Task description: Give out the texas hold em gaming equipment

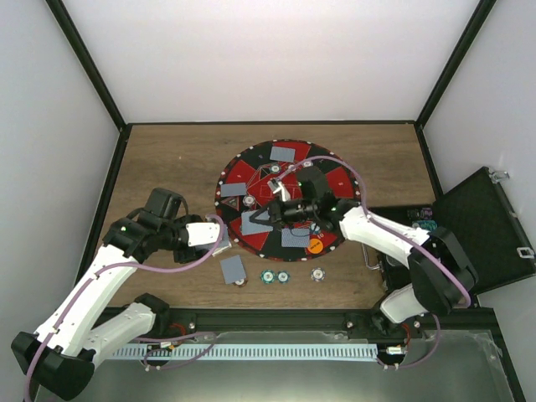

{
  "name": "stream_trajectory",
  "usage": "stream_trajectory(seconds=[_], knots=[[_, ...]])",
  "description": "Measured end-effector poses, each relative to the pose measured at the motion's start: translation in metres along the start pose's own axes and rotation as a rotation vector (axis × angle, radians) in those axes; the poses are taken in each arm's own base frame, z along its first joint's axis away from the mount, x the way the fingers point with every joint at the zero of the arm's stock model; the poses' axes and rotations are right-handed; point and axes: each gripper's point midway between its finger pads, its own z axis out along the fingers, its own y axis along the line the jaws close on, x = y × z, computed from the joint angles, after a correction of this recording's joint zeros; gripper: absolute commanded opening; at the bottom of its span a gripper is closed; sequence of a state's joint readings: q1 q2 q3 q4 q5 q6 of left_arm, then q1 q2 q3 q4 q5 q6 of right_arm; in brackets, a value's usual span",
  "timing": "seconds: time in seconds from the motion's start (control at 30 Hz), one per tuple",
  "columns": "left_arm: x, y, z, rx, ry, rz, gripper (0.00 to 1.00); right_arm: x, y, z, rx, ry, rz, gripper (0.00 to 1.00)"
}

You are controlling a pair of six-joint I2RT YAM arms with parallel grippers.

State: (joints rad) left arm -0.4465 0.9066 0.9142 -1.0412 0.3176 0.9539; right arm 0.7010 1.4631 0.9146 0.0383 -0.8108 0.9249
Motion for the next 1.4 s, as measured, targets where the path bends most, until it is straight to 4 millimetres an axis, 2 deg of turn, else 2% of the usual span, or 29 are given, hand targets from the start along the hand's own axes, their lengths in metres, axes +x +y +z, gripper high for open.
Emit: stream_trajectory(seconds=[0.13,0.23,0.37,0.5,0.6,0.73,0.87,0.93,1.1,1.4], knots=[[0.0,0.0,-0.001,-0.004,0.0,0.001,0.05,-0.02,-0.009,-0.009,0.014,-0.03,0.006,0.01],[0.0,0.0,-0.002,-0.007,-0.003,0.002,0.05,-0.043,-0.016,-0.003,0.022,-0.035,-0.003,0.01],[0.0,0.0,-0.002,-0.009,-0.004,0.003,0.05,-0.079,-0.037,0.021,0.048,-0.021,0.001,0.01],[0.0,0.0,-0.002,-0.008,-0.003,0.003,0.05,-0.118,-0.075,0.061,0.081,0.011,0.017,0.01],[0.0,0.0,-0.002,-0.009,-0.003,0.003,0.05,-0.134,-0.106,0.086,0.113,0.039,0.049,0.01],[0.0,0.0,-0.003,-0.01,-0.003,0.003,0.05,-0.152,-0.129,0.107,0.139,0.052,0.063,0.02],[0.0,0.0,-0.002,-0.011,-0.001,0.003,0.05,-0.163,-0.135,0.116,0.153,0.053,0.066,0.11],[0.0,0.0,-0.002,-0.011,-0.001,0.002,0.05,-0.166,-0.135,0.117,0.158,0.053,0.058,0.2],[0.0,0.0,-0.003,-0.012,-0.001,0.003,0.05,-0.162,-0.142,0.115,0.197,0.066,0.059,0.36],[0.0,0.0,-0.003,-0.013,0.0,-0.001,0.05,-0.155,-0.157,0.106,0.299,0.075,0.042,0.37]])
